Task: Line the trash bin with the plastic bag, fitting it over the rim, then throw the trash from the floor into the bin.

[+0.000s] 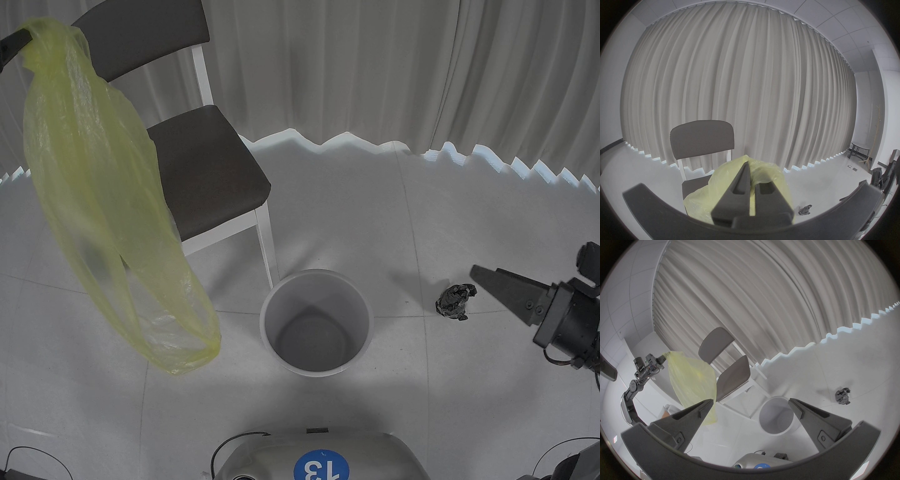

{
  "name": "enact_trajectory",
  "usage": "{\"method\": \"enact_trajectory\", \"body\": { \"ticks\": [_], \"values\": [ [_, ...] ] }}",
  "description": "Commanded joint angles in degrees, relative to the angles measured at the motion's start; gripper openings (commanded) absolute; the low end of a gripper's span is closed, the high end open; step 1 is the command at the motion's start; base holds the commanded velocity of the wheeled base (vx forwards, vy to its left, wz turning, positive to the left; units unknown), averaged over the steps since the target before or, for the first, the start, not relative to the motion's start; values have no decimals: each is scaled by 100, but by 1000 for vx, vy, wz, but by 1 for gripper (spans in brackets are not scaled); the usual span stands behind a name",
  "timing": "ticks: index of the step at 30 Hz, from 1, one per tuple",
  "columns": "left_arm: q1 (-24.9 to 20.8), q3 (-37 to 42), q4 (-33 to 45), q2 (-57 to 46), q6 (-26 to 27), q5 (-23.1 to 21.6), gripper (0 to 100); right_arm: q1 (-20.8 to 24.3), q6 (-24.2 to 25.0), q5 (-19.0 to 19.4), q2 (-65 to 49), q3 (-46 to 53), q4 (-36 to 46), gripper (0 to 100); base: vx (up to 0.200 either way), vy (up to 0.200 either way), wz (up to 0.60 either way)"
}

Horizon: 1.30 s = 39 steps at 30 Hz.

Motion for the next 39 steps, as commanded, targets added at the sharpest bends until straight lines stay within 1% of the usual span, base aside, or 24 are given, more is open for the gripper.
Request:
{"method": "enact_trajectory", "body": {
  "ticks": [1,5,6,10,11,15,18,24,32,35,39],
  "values": [
    [-87,44,-4,-20,-1,-2,0,412,-32,1,788,-290,-36,100,0,0,0],
    [-78,53,-4,-11,-1,-2,0,588,-40,10,1061,-361,-36,100,0,0,0],
    [-52,44,-4,-11,-9,-11,0,693,-102,10,1237,-405,-36,100,0,0,0],
    [-43,53,-12,-20,-18,-20,0,860,-357,1,1474,-519,-36,100,0,0,0],
    [-34,96,-12,-28,-18,-20,0,1001,-453,1,1597,-554,-62,100,0,0,0],
    [-17,184,-12,-90,-27,-20,0,1212,-559,-8,1799,-580,-115,100,0,0,0],
    [1,167,-30,-116,-124,-20,0,1370,-779,-16,2072,-589,-115,100,0,0,0],
    [1,158,-30,-160,-124,-20,0,1598,-858,-16,2467,-862,-159,100,0,0,0],
    [-8,149,-30,-230,-132,-20,0,1678,-1121,-25,2845,-1275,-159,100,0,0,0],
    [-8,123,-30,-248,-124,-29,0,1678,-1280,-175,2924,-1468,-159,100,0,0,0],
    [-17,79,-30,-248,-124,-46,0,1678,-1341,-183,3030,-1741,-141,100,0,0,0]
  ]
}}
